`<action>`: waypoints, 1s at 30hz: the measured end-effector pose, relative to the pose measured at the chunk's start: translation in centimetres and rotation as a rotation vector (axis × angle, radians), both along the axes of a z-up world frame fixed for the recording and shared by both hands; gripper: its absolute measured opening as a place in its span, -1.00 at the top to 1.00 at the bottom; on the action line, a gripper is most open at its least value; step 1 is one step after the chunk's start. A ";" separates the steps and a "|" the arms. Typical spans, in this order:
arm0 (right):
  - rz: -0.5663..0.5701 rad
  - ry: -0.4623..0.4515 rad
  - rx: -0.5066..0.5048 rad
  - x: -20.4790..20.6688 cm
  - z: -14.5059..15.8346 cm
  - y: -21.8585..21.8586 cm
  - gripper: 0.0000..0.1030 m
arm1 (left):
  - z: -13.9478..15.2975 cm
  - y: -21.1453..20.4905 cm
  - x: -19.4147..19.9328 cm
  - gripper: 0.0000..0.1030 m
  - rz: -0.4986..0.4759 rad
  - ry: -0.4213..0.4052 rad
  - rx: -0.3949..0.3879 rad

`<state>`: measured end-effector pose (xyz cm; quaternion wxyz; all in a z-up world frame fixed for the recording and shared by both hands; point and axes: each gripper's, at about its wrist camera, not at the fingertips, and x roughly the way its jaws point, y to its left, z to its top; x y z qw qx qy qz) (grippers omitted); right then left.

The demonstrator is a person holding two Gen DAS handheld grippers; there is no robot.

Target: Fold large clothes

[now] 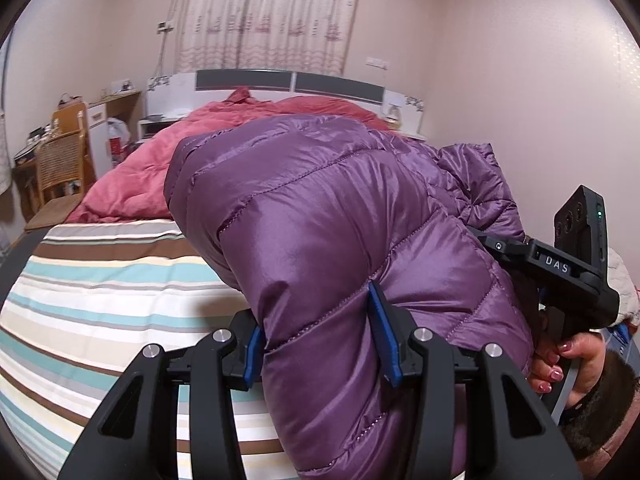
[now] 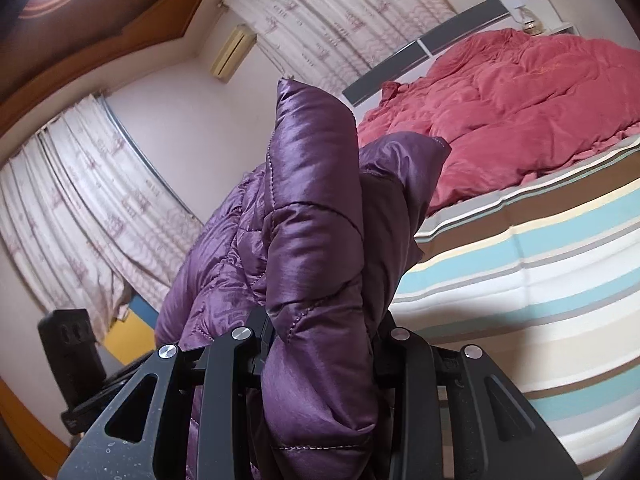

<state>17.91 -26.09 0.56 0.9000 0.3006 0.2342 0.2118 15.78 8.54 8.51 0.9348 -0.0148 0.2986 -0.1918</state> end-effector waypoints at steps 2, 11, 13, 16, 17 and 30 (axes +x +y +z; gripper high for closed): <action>0.010 0.020 0.014 1.0 -0.7 1.1 0.41 | -0.8 1.1 1.0 0.11 0.019 0.014 -0.002; 0.021 0.107 -0.006 4.2 -3.9 5.1 0.41 | -5.7 4.6 4.8 0.11 0.072 0.093 -0.014; 0.028 0.117 -0.010 4.7 -4.4 5.9 0.41 | -6.5 5.0 4.9 0.11 0.085 0.104 -0.015; 0.039 0.122 -0.017 5.6 -5.2 7.3 0.41 | -7.8 5.9 5.6 0.11 0.107 0.124 -0.019; 0.043 0.124 -0.020 5.8 -5.5 7.4 0.41 | -8.4 6.2 5.9 0.11 0.116 0.131 -0.016; 0.002 0.244 -0.140 7.2 -10.7 8.8 0.07 | -15.2 7.8 5.9 -0.20 0.167 0.170 -0.094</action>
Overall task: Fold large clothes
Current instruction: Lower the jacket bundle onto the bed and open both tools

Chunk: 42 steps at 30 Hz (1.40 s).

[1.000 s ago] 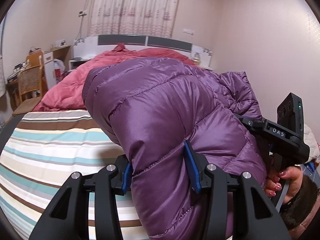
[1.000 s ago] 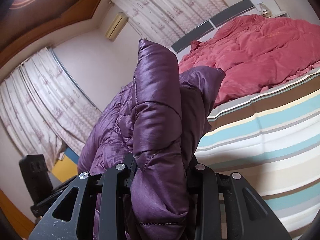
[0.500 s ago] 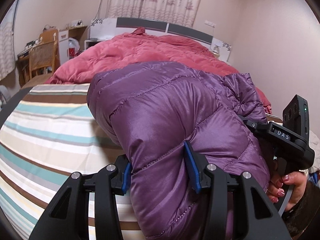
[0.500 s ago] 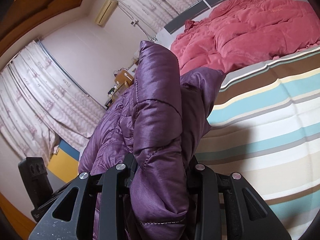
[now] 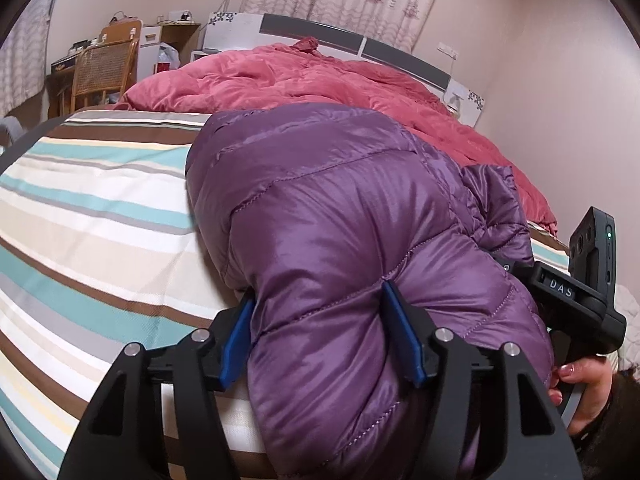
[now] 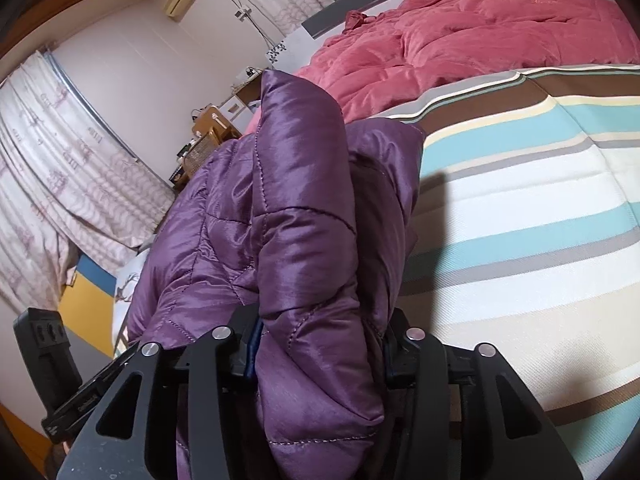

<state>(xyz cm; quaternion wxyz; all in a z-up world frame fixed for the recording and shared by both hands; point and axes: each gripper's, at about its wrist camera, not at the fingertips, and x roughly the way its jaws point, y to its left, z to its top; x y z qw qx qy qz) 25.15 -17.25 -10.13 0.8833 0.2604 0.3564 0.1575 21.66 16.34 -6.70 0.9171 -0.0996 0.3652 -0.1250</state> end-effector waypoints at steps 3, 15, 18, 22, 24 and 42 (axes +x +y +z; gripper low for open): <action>-0.016 0.023 -0.006 0.1 0.2 -0.1 -0.06 | 0.3 -0.1 -0.2 -0.23 0.021 0.008 0.005; -0.050 -0.047 -0.288 -5.6 4.0 0.9 -0.24 | 2.5 -1.5 -4.4 -0.43 0.089 -0.029 0.186; -0.046 -0.033 -0.381 -5.0 3.1 1.6 -0.24 | 1.4 -1.4 -4.0 -0.47 0.099 -0.005 0.191; -0.066 0.005 -0.374 -4.1 1.2 1.2 -0.32 | -0.1 -0.2 -3.0 -0.57 0.126 0.060 0.106; -0.074 0.027 -0.331 -3.7 0.8 0.7 -0.32 | -0.3 0.0 -2.9 -0.57 0.130 0.064 0.096; -0.062 -0.055 -0.327 -11.2 5.1 2.0 -0.55 | 2.6 -1.0 -9.6 -0.96 0.168 0.035 0.178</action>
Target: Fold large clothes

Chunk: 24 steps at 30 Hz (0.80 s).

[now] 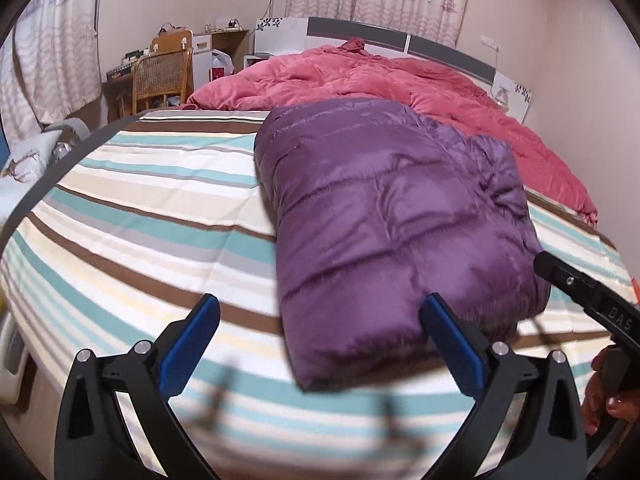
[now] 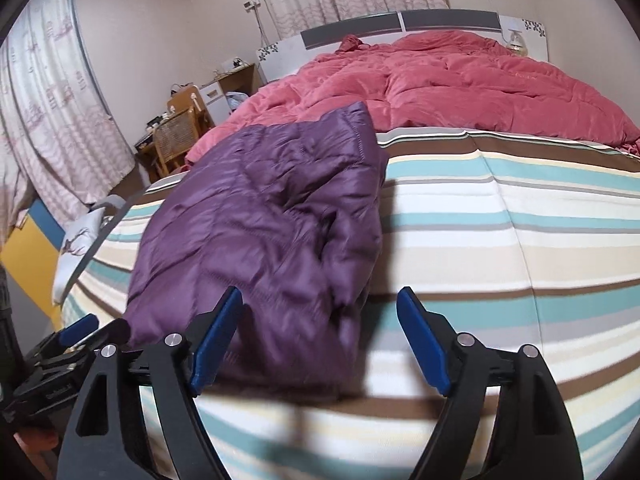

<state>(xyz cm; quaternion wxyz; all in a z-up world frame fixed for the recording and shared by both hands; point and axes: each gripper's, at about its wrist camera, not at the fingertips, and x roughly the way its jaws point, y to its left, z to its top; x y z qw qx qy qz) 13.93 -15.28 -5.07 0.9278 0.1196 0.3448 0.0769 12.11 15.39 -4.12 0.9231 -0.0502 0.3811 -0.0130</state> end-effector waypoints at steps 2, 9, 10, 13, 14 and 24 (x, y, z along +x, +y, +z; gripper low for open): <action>0.005 -0.001 -0.007 -1.1 -0.1 0.4 -0.74 | -0.2 -0.4 -0.9 -0.96 -0.015 0.002 0.006; 0.019 -0.014 -0.019 -3.7 0.0 1.0 -0.84 | -0.1 -0.3 -3.8 -0.96 -0.019 -0.007 0.003; 0.016 -0.024 -0.024 -4.2 0.2 1.1 -0.85 | 0.1 -0.2 -4.1 -0.96 -0.019 -0.014 0.001; 0.013 -0.051 -0.041 -5.5 0.9 1.5 -0.94 | 1.0 0.5 -5.7 -0.96 -0.003 -0.063 -0.012; 0.010 -0.063 -0.049 -6.0 1.1 1.6 -0.94 | 1.2 0.6 -6.1 -0.96 0.009 -0.072 -0.008; 0.015 -0.190 -0.173 -10.7 2.4 3.7 -0.94 | 2.5 1.4 -9.2 -0.96 0.050 -0.122 0.021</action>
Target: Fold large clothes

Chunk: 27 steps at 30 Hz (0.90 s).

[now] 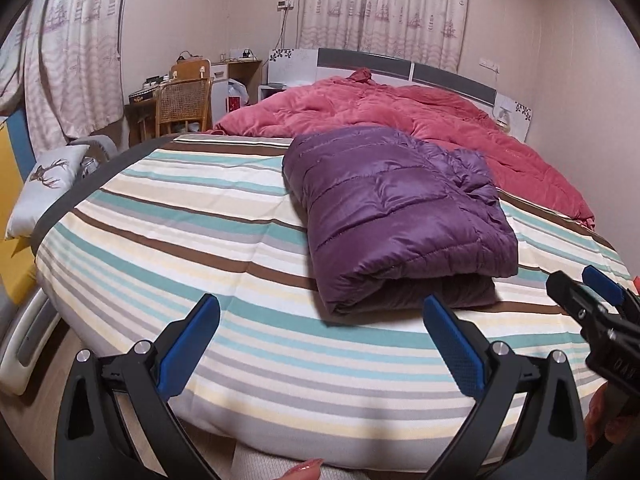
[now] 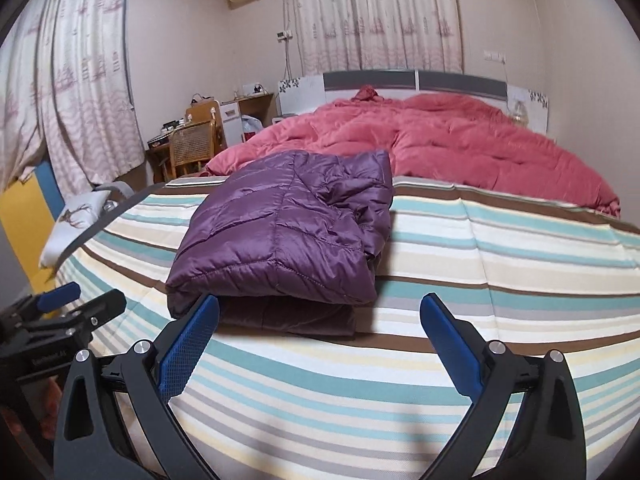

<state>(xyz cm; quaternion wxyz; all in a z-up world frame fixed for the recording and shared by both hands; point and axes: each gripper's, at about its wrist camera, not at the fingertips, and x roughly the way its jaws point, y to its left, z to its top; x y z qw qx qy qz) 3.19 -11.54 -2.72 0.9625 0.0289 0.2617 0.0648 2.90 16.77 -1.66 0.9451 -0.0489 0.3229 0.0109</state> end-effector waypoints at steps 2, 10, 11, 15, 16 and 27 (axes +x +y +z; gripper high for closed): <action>-0.003 -0.003 -0.011 -0.2 0.0 0.1 -0.94 | 0.2 0.0 -0.2 -0.96 0.002 -0.005 0.004; 0.000 0.002 0.007 -0.2 0.0 -0.3 -0.94 | 0.4 -0.7 -0.8 -0.96 -0.008 -0.024 0.033; 0.001 0.002 0.007 -0.3 0.0 -0.2 -0.94 | 0.4 -0.7 -0.8 -0.96 -0.010 -0.023 0.033; -0.003 -0.003 0.004 -0.3 0.0 -0.2 -0.94 | 0.3 -0.8 -0.9 -0.96 -0.009 -0.023 0.034; -0.006 -0.004 0.004 -0.3 0.0 -0.2 -0.94 | 0.3 -0.8 -0.8 -0.96 -0.009 -0.023 0.034; -0.004 0.007 0.005 -0.3 -0.3 -0.2 -0.94 | 0.1 -0.9 -0.8 -0.96 -0.016 -0.019 0.032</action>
